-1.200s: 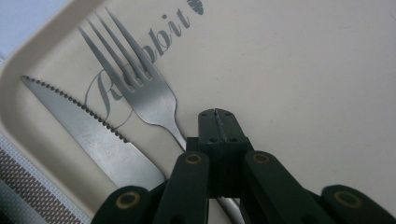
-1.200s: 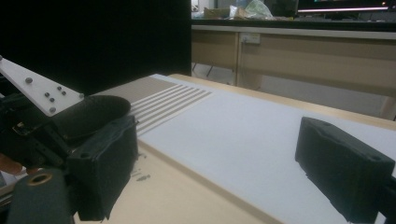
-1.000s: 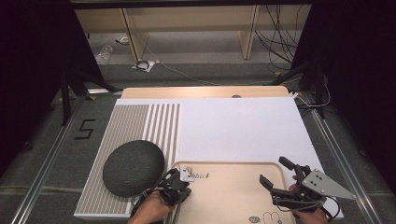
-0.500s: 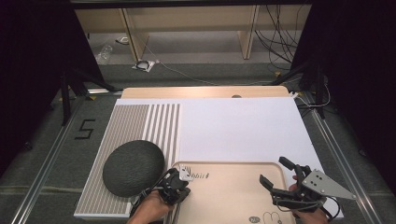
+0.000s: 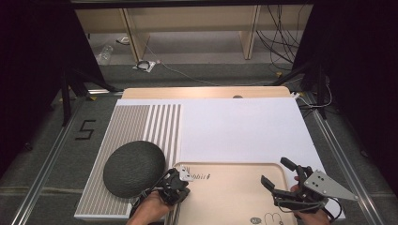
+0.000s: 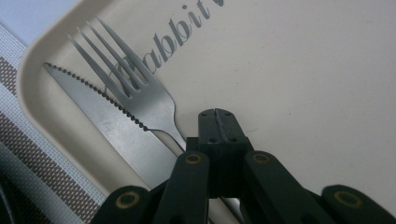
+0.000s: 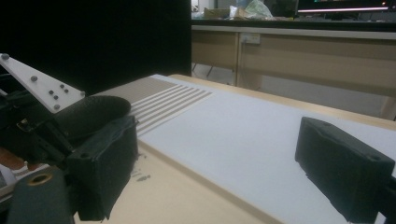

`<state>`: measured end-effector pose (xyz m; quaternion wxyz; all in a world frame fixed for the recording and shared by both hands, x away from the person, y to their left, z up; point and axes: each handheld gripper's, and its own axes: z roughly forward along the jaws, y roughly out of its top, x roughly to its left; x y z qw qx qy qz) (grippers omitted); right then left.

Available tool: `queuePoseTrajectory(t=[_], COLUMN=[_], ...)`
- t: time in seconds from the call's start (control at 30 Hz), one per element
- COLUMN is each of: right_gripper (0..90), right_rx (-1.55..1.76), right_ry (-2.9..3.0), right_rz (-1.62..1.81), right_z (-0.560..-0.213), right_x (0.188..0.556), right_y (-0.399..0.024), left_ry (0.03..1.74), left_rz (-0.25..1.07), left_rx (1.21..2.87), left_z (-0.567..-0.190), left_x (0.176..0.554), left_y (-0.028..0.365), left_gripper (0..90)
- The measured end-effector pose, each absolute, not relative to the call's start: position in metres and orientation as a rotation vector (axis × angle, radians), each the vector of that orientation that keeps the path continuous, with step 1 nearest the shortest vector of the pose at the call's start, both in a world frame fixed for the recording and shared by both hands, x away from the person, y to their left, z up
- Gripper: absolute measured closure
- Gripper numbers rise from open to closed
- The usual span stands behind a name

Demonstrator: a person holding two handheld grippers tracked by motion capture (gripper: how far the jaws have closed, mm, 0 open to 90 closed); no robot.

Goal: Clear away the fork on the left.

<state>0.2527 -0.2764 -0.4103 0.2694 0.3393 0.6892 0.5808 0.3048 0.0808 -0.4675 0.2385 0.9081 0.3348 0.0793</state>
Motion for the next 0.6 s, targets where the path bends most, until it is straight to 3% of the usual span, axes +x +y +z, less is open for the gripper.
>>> queuePoseTrajectory(t=[0.1,0.27,0.33,0.6], right_gripper=[14.0,14.0,14.0,14.0], right_rx=[0.911,0.911,0.910,0.910], right_ry=[1.859,1.859,1.859,1.857], right_rz=[1.565,1.565,1.565,1.564], right_z=[-0.410,-0.410,-0.410,-0.410], right_x=[0.253,0.253,0.252,0.252], right_y=[-0.276,-0.276,-0.276,-0.276], left_ry=[0.909,0.908,0.911,0.993], left_rz=[0.215,0.201,0.192,0.169], left_rx=[2.477,2.414,2.385,2.298], left_z=[-0.466,-0.457,-0.452,-0.442], left_x=[0.304,0.304,0.304,0.308], left_y=[0.081,0.085,0.088,0.103], left_gripper=[88.6,79.7,69.0,44.8])
